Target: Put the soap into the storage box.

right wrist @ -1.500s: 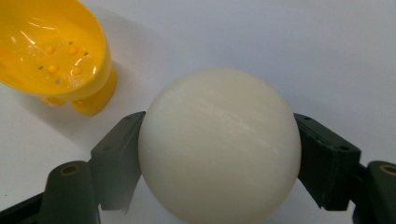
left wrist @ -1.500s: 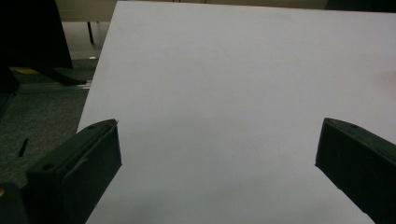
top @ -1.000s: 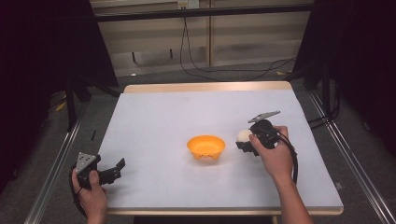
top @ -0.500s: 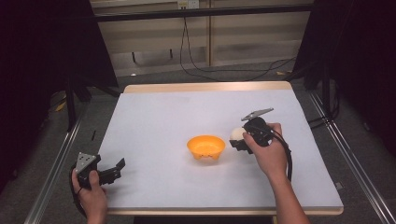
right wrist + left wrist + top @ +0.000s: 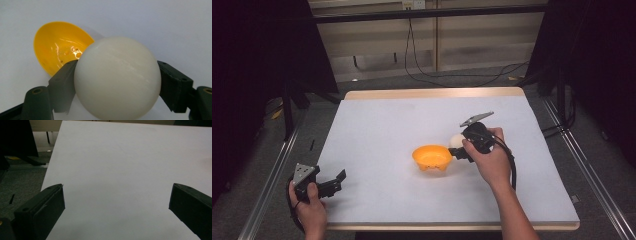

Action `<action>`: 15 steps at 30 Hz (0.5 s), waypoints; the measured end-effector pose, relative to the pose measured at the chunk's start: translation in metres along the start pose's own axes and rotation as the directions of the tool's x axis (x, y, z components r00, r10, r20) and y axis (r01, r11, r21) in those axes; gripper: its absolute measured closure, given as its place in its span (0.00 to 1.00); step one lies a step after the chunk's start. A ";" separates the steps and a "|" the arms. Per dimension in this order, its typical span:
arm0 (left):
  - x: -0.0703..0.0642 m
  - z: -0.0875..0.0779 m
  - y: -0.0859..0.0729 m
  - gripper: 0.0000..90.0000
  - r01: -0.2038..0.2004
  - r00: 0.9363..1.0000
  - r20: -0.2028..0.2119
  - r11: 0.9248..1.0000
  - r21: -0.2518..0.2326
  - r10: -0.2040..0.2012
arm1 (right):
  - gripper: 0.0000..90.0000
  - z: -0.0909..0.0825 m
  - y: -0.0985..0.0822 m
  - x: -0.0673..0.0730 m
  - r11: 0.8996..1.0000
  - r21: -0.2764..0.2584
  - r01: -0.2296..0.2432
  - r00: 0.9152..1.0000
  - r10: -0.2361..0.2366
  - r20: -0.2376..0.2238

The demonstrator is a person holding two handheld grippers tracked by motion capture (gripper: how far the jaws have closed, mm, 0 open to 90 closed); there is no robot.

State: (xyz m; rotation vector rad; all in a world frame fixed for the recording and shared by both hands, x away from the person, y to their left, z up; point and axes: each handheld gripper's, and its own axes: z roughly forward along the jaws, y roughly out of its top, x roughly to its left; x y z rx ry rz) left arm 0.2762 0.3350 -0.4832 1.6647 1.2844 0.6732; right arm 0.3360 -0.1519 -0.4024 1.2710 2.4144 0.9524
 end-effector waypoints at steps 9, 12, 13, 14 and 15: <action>0.000 0.000 0.000 0.00 0.000 1.000 0.001 1.000 0.000 0.000 | 0.26 0.007 0.010 0.011 0.999 0.006 0.033 0.999 -0.032 -0.028; 0.000 0.000 0.000 0.00 0.000 1.000 0.001 1.000 0.000 0.000 | 0.26 0.010 0.012 0.014 0.999 0.008 0.038 0.999 -0.038 -0.040; 0.000 0.000 0.000 0.00 0.000 1.000 0.001 1.000 0.000 0.000 | 0.26 0.012 0.013 0.016 0.999 0.012 0.046 0.998 -0.046 -0.044; 0.000 0.000 0.000 0.00 0.000 1.000 0.001 1.000 0.000 0.000 | 0.26 0.012 0.013 0.016 0.999 0.012 0.046 0.998 -0.046 -0.044; 0.000 0.000 0.000 0.00 0.002 1.000 -0.001 1.000 -0.001 -0.002 | 0.26 0.015 0.014 0.018 0.998 0.015 0.058 0.997 -0.057 -0.056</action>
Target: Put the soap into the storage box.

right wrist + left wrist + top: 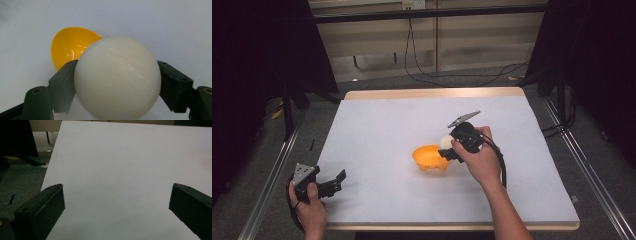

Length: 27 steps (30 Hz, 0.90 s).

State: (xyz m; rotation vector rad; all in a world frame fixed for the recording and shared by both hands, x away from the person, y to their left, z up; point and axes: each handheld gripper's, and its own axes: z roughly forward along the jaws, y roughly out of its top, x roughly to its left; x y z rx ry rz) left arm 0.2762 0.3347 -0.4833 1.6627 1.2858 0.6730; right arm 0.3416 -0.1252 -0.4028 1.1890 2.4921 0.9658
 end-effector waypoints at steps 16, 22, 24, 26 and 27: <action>0.000 0.000 0.000 0.00 0.000 1.000 0.003 1.000 0.001 0.000 | 0.26 0.017 0.009 0.014 0.998 0.040 0.043 0.998 -0.041 -0.049; 0.000 0.000 0.000 0.00 0.000 1.000 0.004 1.000 0.001 0.000 | 0.26 0.026 0.011 0.021 0.998 0.049 0.027 0.999 -0.026 -0.036; 0.000 0.000 0.000 0.00 0.000 1.000 0.004 1.000 0.001 0.000 | 0.26 0.027 0.011 0.022 0.998 0.049 0.033 0.999 -0.032 -0.022; 0.000 0.000 0.000 0.00 0.000 1.000 0.004 1.000 0.002 0.000 | 0.26 0.028 0.012 0.024 0.999 0.049 0.017 0.999 -0.015 -0.028; 0.000 0.000 0.000 0.00 0.001 1.000 0.004 1.000 0.001 -0.001 | 0.26 0.029 0.012 0.025 0.999 0.052 0.015 1.000 -0.013 -0.028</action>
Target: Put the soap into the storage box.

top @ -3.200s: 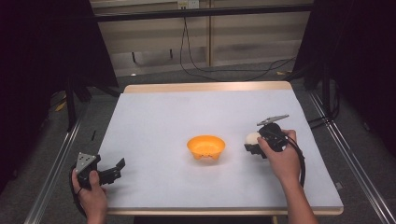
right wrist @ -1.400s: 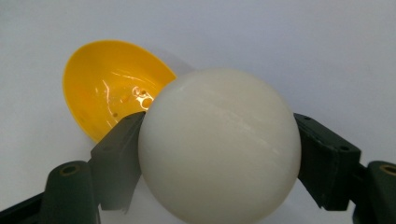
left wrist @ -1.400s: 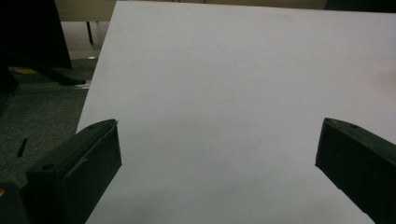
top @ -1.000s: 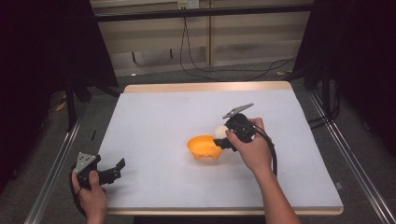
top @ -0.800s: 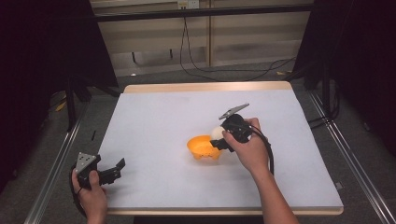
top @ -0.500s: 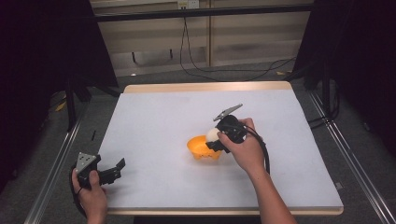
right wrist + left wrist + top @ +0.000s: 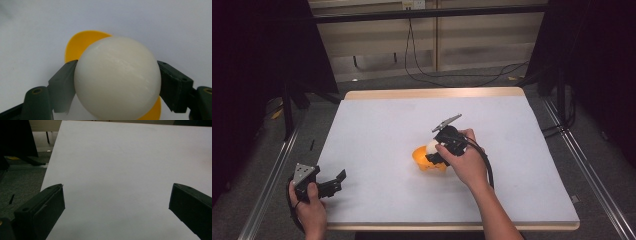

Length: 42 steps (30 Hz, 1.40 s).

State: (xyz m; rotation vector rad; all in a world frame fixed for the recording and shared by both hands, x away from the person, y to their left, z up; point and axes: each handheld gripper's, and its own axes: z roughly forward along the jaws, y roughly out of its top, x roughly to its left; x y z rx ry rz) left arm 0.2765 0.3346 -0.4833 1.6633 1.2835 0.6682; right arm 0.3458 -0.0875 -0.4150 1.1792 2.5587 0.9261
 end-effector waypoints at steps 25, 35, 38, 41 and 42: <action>0.000 0.000 0.000 0.00 0.000 1.000 0.000 1.000 0.001 0.000 | 0.25 0.005 -0.003 0.003 0.998 -0.031 -0.047 0.999 0.048 0.005; 0.000 0.000 0.000 0.00 0.001 1.000 0.001 1.000 0.001 -0.001 | 0.23 -0.006 -0.006 -0.003 0.998 -0.051 -0.041 0.999 0.041 0.011; 0.000 0.000 0.000 0.00 -0.003 1.000 -0.005 1.000 0.001 0.003 | 0.22 -0.009 -0.008 -0.005 0.998 -0.053 -0.043 0.999 0.044 0.013; -0.001 0.000 0.000 0.00 -0.003 1.000 -0.005 1.000 0.001 0.003 | 0.21 -0.012 -0.011 -0.009 0.997 -0.053 -0.048 0.999 0.049 0.015; -0.001 0.000 0.000 0.00 -0.003 1.000 -0.005 1.000 0.001 0.003 | 0.19 -0.015 -0.015 -0.012 0.997 -0.057 -0.055 0.998 0.055 0.009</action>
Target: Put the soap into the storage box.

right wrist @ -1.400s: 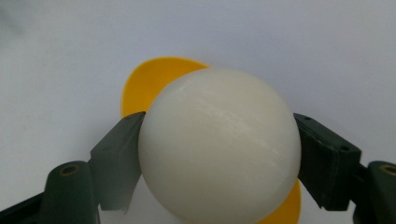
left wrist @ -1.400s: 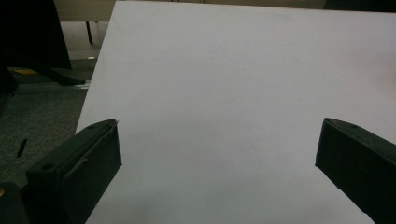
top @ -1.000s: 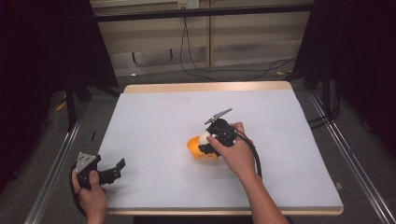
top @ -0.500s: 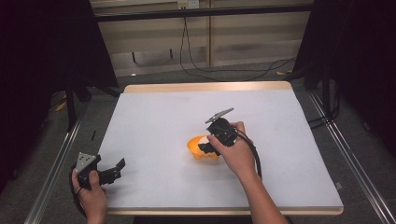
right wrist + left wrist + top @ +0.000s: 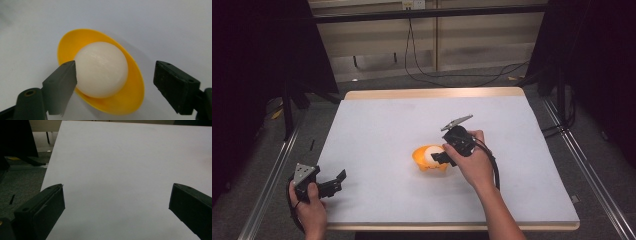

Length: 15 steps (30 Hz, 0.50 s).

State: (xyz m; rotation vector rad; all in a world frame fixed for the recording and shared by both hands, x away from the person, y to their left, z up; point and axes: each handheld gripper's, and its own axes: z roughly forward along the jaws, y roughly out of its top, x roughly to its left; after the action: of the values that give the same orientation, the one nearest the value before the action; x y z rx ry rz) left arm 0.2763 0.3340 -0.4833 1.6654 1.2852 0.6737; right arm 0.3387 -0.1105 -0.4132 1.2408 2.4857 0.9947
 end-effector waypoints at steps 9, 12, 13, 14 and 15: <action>0.000 0.000 0.000 0.00 -0.002 1.000 0.002 1.000 0.001 0.002 | 0.04 -0.014 -0.015 -0.013 0.999 -0.044 -0.012 0.999 0.014 0.044; -0.001 0.000 0.000 0.00 -0.002 1.000 -0.002 1.000 0.001 0.002 | 0.02 -0.017 -0.018 -0.016 0.999 -0.052 -0.015 0.999 0.017 0.041; -0.001 0.000 0.000 0.00 -0.002 1.000 -0.002 1.000 0.001 0.002 | 0.01 -0.019 -0.020 -0.018 0.998 -0.056 -0.021 0.999 0.023 0.046; 0.000 0.000 0.000 0.00 -0.003 1.000 0.000 1.000 0.001 0.003 | 0.01 -0.021 -0.022 -0.019 0.998 -0.059 -0.019 0.998 0.022 0.052; -0.001 0.000 0.000 0.00 -0.003 1.000 0.000 1.000 0.001 0.003 | 0.00 -0.023 -0.024 -0.020 0.998 -0.062 -0.022 0.998 0.026 0.062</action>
State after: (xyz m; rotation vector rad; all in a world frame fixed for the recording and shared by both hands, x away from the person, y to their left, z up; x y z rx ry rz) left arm 0.2762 0.3334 -0.4834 1.6690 1.2838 0.6752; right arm 0.3261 -0.1471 -0.4134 1.2656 2.3803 1.0135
